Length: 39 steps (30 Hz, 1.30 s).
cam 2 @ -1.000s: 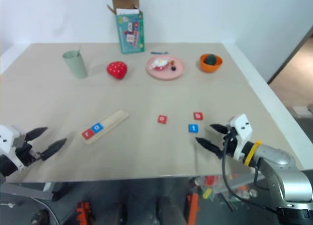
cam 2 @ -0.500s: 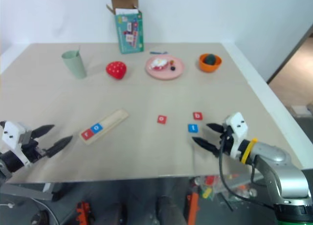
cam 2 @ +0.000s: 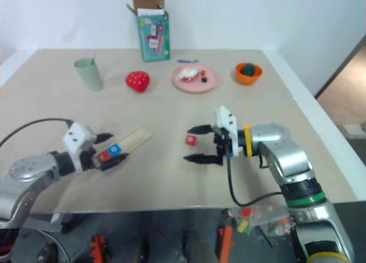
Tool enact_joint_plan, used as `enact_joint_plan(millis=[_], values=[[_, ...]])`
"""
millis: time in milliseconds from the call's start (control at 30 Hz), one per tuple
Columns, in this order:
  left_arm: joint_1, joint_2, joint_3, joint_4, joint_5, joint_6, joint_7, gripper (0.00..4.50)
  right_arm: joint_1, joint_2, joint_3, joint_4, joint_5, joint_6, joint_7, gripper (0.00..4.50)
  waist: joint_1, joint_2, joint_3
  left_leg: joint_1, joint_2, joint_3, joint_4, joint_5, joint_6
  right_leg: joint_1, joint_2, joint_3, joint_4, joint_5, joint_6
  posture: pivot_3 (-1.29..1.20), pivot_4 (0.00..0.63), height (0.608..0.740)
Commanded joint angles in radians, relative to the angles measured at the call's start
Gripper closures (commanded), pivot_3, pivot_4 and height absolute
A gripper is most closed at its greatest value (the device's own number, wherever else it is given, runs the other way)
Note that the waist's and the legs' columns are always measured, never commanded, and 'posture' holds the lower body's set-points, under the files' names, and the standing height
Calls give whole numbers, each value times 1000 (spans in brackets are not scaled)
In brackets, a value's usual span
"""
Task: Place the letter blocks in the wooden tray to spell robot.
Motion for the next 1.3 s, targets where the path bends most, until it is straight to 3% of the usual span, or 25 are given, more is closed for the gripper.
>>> enact_joint_plan(millis=[33,167,400,833,1300], values=[[-48,-23,-41,-19,36,52,55,0,-74,41,-8,75,-18,-116,60,61,-1,0,0,0,0,0,0,0,0,0,0,0,0,0,-1,0,150,740],[-82,-67,-56,-27,69,105,131,0,-99,75,-2,148,-56,-197,81,61,0,0,0,-1,0,-1,1,0,0,-1,0,-1,0,3,-4,0,150,740],[-138,-143,32,-15,37,204,238,0,-75,100,0,180,-87,-244,82,61,1,0,0,-1,0,-3,3,0,0,0,0,-3,1,3,-5,0,150,740],[-221,-71,-44,225,94,171,103,0,-67,115,-16,168,-107,-249,47,61,0,0,0,-1,0,-5,7,2,-2,0,1,-5,6,2,-3,0,150,740],[-298,-66,-127,303,146,128,-21,0,-59,102,-29,162,-110,-247,14,61,-1,0,0,-1,-1,-5,8,2,-2,0,1,-4,9,1,-2,0,150,740]])
